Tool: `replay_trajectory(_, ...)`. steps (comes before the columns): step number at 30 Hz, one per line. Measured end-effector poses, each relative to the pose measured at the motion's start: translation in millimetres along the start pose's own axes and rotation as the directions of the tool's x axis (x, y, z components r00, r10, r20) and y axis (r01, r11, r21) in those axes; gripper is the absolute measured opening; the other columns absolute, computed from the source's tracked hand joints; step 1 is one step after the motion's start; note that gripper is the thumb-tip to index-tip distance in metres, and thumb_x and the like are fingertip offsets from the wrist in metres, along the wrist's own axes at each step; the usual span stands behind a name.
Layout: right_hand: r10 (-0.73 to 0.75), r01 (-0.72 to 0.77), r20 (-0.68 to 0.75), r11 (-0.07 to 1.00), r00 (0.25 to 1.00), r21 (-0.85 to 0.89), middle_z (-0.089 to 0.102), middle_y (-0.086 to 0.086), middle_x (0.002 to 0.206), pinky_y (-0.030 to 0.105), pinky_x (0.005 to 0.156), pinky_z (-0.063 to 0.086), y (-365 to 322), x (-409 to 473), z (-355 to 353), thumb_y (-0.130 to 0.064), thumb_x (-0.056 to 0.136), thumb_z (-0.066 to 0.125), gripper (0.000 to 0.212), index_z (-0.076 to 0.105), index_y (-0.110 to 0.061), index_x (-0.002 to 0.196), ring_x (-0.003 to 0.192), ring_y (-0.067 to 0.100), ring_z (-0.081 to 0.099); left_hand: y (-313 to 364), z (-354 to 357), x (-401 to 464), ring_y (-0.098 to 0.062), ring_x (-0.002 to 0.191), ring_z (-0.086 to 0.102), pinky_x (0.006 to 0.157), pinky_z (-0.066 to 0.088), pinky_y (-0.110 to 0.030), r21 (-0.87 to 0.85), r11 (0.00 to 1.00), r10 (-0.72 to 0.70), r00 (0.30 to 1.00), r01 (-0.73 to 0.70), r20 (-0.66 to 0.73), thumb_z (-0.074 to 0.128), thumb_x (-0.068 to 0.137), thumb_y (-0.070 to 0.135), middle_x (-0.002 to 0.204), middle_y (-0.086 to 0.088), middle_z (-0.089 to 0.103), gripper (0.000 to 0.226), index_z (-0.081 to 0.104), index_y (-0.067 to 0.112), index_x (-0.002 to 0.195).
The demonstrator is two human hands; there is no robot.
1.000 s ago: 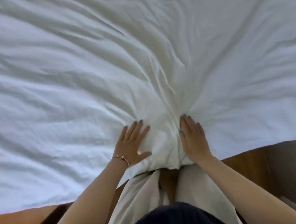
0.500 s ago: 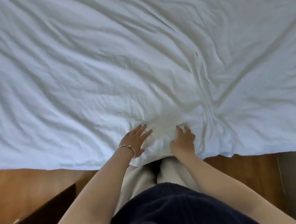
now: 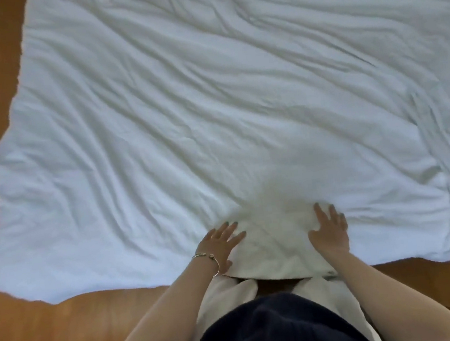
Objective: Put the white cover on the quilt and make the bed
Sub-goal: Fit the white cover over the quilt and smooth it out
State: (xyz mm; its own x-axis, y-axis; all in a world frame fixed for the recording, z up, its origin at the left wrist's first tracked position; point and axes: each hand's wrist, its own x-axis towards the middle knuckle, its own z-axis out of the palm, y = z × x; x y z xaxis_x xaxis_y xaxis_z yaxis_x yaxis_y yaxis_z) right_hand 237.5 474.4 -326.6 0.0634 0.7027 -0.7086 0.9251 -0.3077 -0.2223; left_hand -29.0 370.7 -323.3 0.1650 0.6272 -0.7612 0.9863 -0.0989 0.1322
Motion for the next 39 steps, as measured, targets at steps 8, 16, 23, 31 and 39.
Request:
replay_trajectory(8,-0.07,0.057,0.217,0.996,0.974,0.066,-0.003,-0.005,0.164,0.04,0.115,0.023,-112.1,-47.4,62.2,-0.019,0.092,0.053,0.072,0.02,-0.034,0.154,0.15,0.024,0.0,-117.6,26.4,-52.6,-0.015,0.148,-0.013,0.121,0.007,-0.035,-0.05,0.997,-0.062,0.998,0.064,0.032,0.049,0.098,0.029,0.16,0.007,-0.022,0.082,-0.012,0.037,0.152)
replay_trajectory(16,0.09,-0.101,0.13,0.992,0.987,0.078,-0.009,0.004,0.163,0.042,0.117,0.023,-187.0,-64.2,114.6,-0.005,0.091,0.044,0.081,-0.008,-0.005,0.154,0.149,0.027,-0.006,-133.9,33.7,-93.1,-0.016,0.149,-0.004,0.119,0.017,-0.034,-0.653,0.639,-0.469,0.879,0.405,0.086,0.051,0.096,0.036,0.162,0.007,-0.012,0.077,0.0,0.032,0.154)
replay_trajectory(23,-0.084,0.079,0.141,0.996,0.986,0.047,-0.004,-0.002,0.164,0.044,0.111,0.031,-264.8,-98.4,174.4,-0.007,0.091,0.046,0.079,0.004,-0.017,0.157,0.15,0.027,0.003,-235.9,74.5,-133.4,-0.017,0.149,-0.013,0.12,0.01,-0.033,-0.44,0.793,-0.459,0.888,0.42,0.022,0.045,0.099,0.034,0.16,0.006,-0.021,0.076,-0.009,0.033,0.153)
replay_trajectory(31,-0.033,0.039,-0.116,0.998,0.993,0.052,0.005,-0.002,0.165,0.04,0.12,0.018,-387.0,-150.5,294.3,-0.021,0.094,0.044,0.072,0.009,-0.017,0.156,0.151,0.021,0.003,-412.2,109.3,-155.0,-0.014,0.148,-0.013,0.121,-0.001,-0.038,-0.028,0.999,-0.048,0.991,0.045,-0.122,0.018,0.104,0.044,0.159,0.012,-0.018,0.056,-0.009,0.037,0.152)
replay_trajectory(39,-0.102,0.108,0.066,0.99,0.993,-0.096,-0.01,-0.004,0.164,0.045,0.121,0.009,-464.2,-211.0,373.2,-0.045,0.097,0.044,0.074,0.003,-0.03,0.156,0.151,0.022,-0.007,-548.2,133.0,-212.3,-0.017,0.147,-0.018,0.12,0.002,-0.039,0.16,0.986,0.043,0.999,-0.042,0.002,0.026,0.104,0.036,0.151,0.008,-0.035,0.066,-0.022,0.034,0.149)
